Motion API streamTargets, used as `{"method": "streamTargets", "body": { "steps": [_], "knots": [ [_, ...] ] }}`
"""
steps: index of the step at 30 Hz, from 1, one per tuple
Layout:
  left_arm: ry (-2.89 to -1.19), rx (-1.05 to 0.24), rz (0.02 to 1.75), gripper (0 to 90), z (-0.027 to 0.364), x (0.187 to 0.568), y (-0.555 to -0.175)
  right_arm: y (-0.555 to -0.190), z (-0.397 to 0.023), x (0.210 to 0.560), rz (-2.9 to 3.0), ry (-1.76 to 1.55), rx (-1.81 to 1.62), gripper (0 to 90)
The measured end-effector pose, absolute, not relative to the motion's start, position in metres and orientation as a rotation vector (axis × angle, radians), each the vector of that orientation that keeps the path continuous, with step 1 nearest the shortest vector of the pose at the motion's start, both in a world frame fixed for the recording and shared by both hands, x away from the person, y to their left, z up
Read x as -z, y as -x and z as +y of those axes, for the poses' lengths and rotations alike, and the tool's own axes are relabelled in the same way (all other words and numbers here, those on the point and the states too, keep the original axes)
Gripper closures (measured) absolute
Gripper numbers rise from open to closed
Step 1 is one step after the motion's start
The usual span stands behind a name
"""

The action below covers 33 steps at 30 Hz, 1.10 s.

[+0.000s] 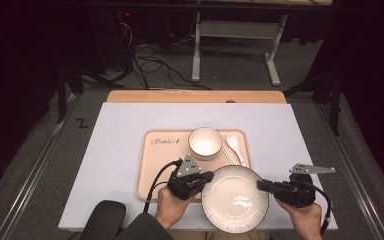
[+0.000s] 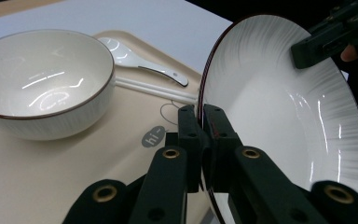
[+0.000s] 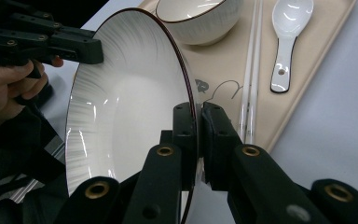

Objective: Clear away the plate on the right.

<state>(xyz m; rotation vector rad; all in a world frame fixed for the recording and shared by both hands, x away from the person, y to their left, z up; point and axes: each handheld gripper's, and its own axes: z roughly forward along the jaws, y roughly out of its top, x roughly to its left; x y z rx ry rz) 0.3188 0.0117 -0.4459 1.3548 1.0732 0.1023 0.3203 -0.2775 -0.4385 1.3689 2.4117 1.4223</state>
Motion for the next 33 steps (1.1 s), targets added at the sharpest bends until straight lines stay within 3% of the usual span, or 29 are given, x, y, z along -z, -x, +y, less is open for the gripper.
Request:
{"method": "streamTargets", "body": {
  "steps": [10,13,15,21,29,33],
  "knots": [
    [-1.403,-0.088,1.034,83.0,0.005,0.447,-0.316,-0.317,-0.285,0.435,2.377,-1.380,-1.433,86.8],
    [-1.433,-0.054,1.042,73.2,0.000,0.451,-0.314,-0.318,-0.283,0.435,2.389,-1.363,-1.454,87.1],
    [-1.441,-0.069,1.056,71.3,0.000,0.453,-0.314,-0.319,-0.278,0.434,2.410,-1.345,-1.454,87.0],
    [-1.335,-0.002,1.129,83.2,0.021,0.445,-0.319,-0.325,-0.266,0.434,2.446,-1.272,-1.437,86.1],
    [-1.308,-0.158,1.087,85.4,0.036,0.432,-0.308,-0.336,-0.248,0.432,2.493,-1.181,-1.489,82.9],
    [-1.295,-0.207,1.114,85.4,0.051,0.430,-0.308,-0.343,-0.244,0.430,2.510,-1.155,-1.524,68.1]
  ]
}}
